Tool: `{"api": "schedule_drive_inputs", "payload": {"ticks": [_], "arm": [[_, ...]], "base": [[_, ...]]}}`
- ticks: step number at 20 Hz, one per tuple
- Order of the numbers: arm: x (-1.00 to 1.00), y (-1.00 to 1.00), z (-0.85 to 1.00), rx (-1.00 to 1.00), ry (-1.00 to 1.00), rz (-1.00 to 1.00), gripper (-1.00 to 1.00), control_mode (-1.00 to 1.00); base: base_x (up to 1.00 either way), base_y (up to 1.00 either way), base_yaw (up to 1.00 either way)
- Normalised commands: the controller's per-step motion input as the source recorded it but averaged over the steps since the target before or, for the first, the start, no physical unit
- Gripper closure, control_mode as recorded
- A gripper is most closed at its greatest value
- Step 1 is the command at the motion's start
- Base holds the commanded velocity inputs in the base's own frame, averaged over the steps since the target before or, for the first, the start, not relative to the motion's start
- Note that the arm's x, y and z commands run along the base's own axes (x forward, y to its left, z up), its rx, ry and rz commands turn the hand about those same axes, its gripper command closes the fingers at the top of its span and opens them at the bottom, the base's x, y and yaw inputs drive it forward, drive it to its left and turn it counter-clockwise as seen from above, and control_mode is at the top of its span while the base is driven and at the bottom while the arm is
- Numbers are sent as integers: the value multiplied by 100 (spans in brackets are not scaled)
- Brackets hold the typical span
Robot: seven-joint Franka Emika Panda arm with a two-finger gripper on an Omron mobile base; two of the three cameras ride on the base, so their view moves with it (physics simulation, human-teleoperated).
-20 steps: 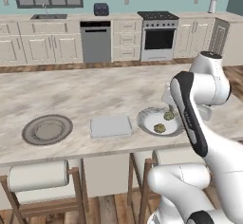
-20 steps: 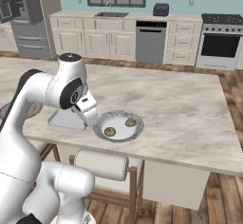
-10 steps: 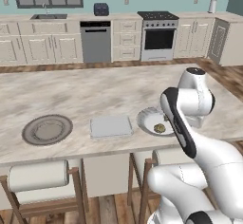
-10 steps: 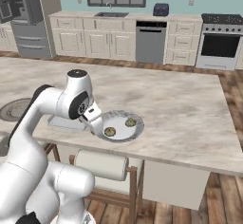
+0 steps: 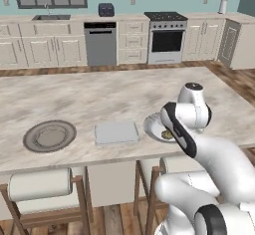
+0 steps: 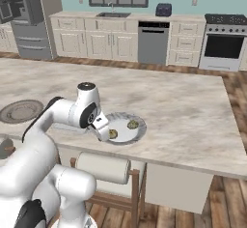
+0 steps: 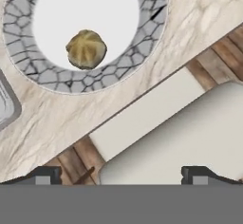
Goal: Place two dumplings into each of the tupperware containers and then place the containers in the fridge.
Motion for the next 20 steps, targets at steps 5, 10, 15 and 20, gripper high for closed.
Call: {"api": "schedule_drive_inputs", "payload": {"ticks": [5, 10, 15, 20], "arm": [[57, -5, -26, 0, 14, 0, -100, -100], [50, -18, -18, 0, 3, 0, -100, -100], [41, -26, -34, 0, 0, 0, -100, -100], [12, -2, -39, 0, 0, 0, -100, -100]], "base": [[0, 0, 0], [0, 0, 0], [0, 0, 0], [0, 0, 0]]}}
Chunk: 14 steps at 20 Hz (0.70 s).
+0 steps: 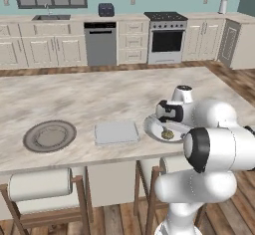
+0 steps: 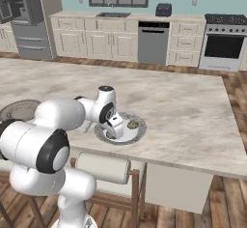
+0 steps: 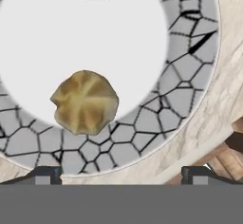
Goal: Place two dumplings into each of the tupperware containers and then place the containers in the fridge.
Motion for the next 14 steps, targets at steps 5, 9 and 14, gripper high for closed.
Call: {"api": "schedule_drive_inputs", "payload": {"ticks": [5, 9, 14], "arm": [[38, 1, -22, 0, 0, 0, -100, -100], [33, 0, -26, 0, 0, 0, -100, -100], [29, 0, -28, 0, 0, 0, -100, -100]], "base": [[0, 0, 0], [0, 0, 0], [0, 0, 0]]}}
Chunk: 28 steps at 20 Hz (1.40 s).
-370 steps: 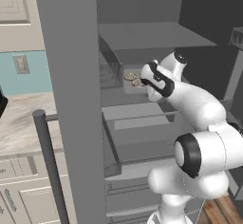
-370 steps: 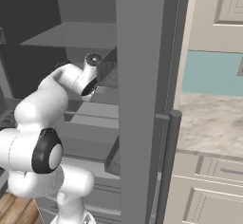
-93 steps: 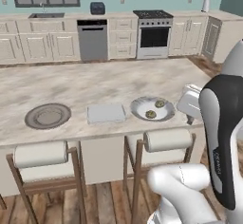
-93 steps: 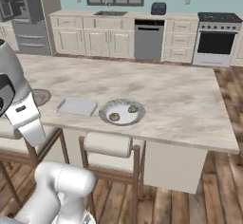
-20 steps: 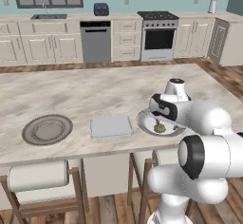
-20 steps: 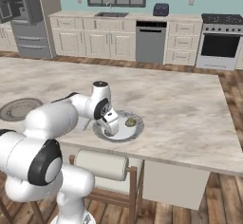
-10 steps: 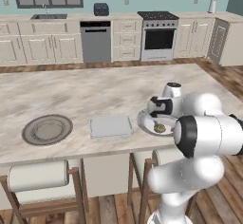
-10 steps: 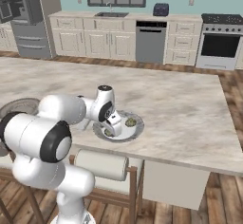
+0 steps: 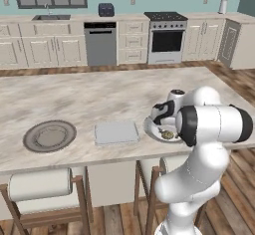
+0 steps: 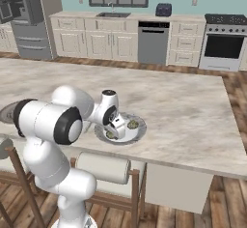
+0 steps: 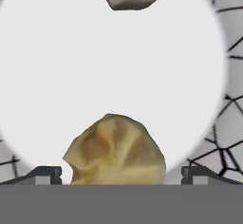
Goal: Place two dumplings into each of the tupperware containers and then place the containers in the fridge.
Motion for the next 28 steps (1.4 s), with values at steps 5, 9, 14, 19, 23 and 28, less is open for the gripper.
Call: {"api": "schedule_drive_inputs", "payload": {"ticks": [5, 9, 14, 19, 23, 28], "arm": [[8, 0, -20, 0, 0, 0, -100, -100], [0, 0, -11, 0, 7, 0, 100, -100], [0, 0, 0, 0, 1, 0, 100, -100], [6, 12, 10, 0, 0, 1, 100, -100], [0, 62, 19, 0, 0, 2, 100, -100], [10, 85, 15, 0, -1, 2, 100, -100]], "base": [[0, 0, 0], [0, 0, 0], [0, 0, 0], [0, 0, 0], [0, 0, 0], [0, 0, 0]]}}
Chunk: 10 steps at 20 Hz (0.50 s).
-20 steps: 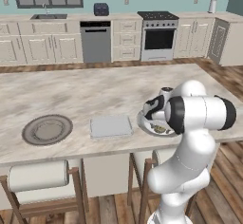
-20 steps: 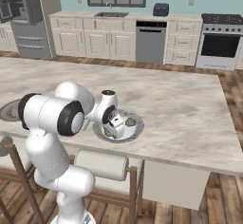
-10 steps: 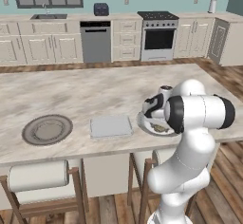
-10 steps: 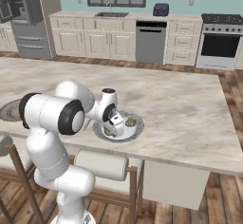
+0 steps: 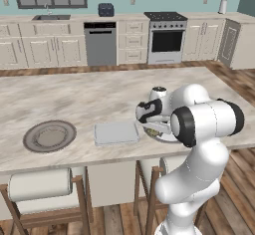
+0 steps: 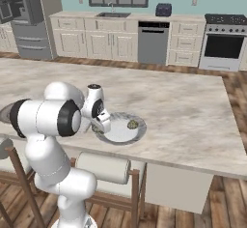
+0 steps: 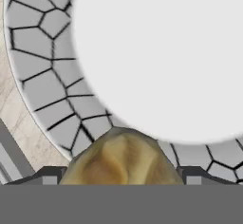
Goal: Place two dumplings into each of the tupperware containers and then place the containers in the fridge.
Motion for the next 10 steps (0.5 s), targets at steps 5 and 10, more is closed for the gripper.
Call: {"api": "schedule_drive_inputs", "payload": {"ticks": [5, 10], "arm": [[38, 37, 38, 6, -5, 0, 100, -100], [14, 49, 24, 2, 0, 0, 100, -100]], "base": [[0, 0, 0], [0, 0, 0]]}}
